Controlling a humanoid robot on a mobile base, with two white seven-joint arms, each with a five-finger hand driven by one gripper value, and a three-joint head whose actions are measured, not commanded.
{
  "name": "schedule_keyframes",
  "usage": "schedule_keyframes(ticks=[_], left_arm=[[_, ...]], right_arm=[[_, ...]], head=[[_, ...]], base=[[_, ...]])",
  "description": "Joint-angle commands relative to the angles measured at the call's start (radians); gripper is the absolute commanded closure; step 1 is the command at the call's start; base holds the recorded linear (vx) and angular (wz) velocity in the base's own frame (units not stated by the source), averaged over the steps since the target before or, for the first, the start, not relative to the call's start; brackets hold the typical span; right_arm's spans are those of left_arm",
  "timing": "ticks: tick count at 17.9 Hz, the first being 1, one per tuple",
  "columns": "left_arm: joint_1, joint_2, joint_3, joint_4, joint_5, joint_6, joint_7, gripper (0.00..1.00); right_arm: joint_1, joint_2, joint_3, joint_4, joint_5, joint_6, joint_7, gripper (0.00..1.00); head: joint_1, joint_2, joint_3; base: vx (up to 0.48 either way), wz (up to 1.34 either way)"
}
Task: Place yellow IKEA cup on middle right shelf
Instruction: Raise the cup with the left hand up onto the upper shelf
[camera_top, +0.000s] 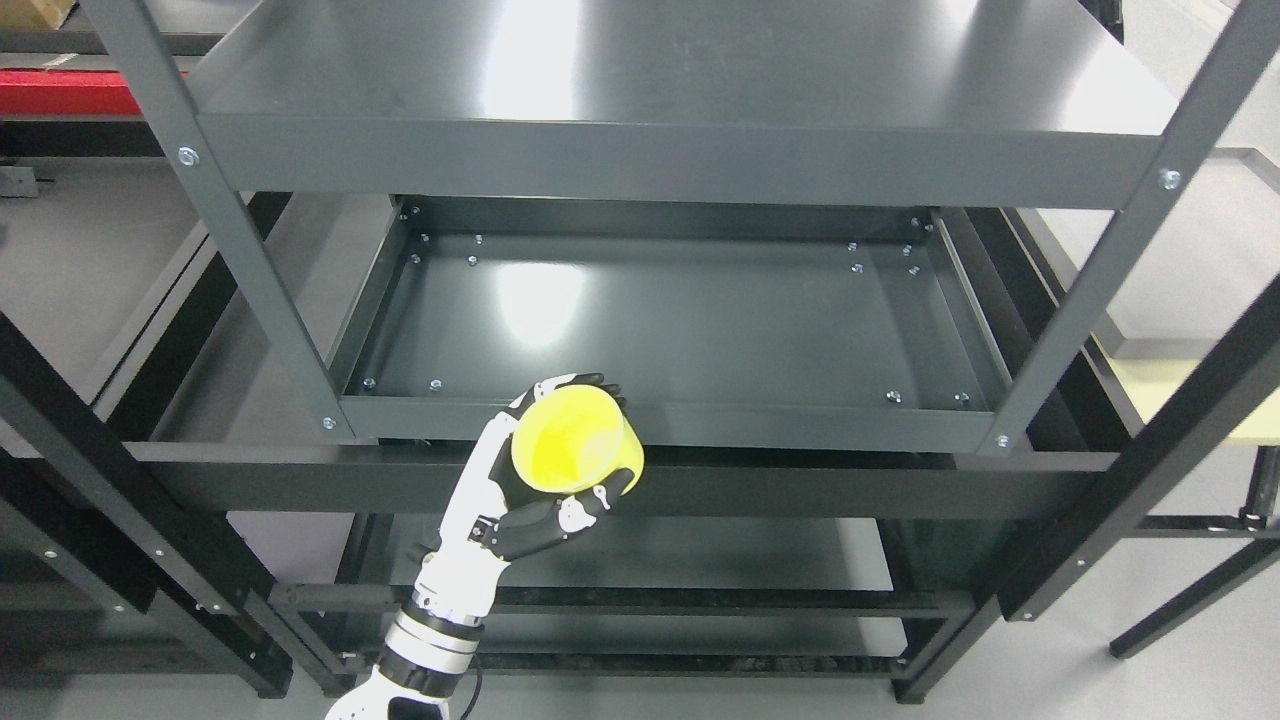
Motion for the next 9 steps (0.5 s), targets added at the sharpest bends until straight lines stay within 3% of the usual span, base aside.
schedule_keyframes(ticks=[1, 3, 6, 9], left_arm=[[-0.019, 0.017, -0.129, -0.015, 0.001, -0.082, -0.018, 0.96], [-0.045, 0.032, -0.224, -0.015, 0.001, -0.142, -0.047, 0.96], [-0.144, 0.061, -0.363, -0.016, 0.001, -0.344, -0.053, 0.96], [-0.250, 0.023, -0.418, -0.016, 0.001, -0.395, -0.053, 0.97]], right_arm=[[0.014, -0.017, 0.017, 0.000, -0.025, 0.001, 0.001, 0.01], [0.014, -0.017, 0.017, 0.000, -0.025, 0.001, 0.001, 0.01], [0.014, -0.017, 0.017, 0.000, -0.025, 0.001, 0.001, 0.01], [0.014, -0.017, 0.017, 0.000, -0.025, 0.001, 0.001, 0.01]], head=[[0.0000, 0.000, 0.000], [0.0000, 0.000, 0.000], [0.0000, 0.000, 0.000], [0.0000, 0.000, 0.000]], base=[[0.098, 0.09], [0.067, 0.10], [0.043, 0.03], [0.014, 0.01]])
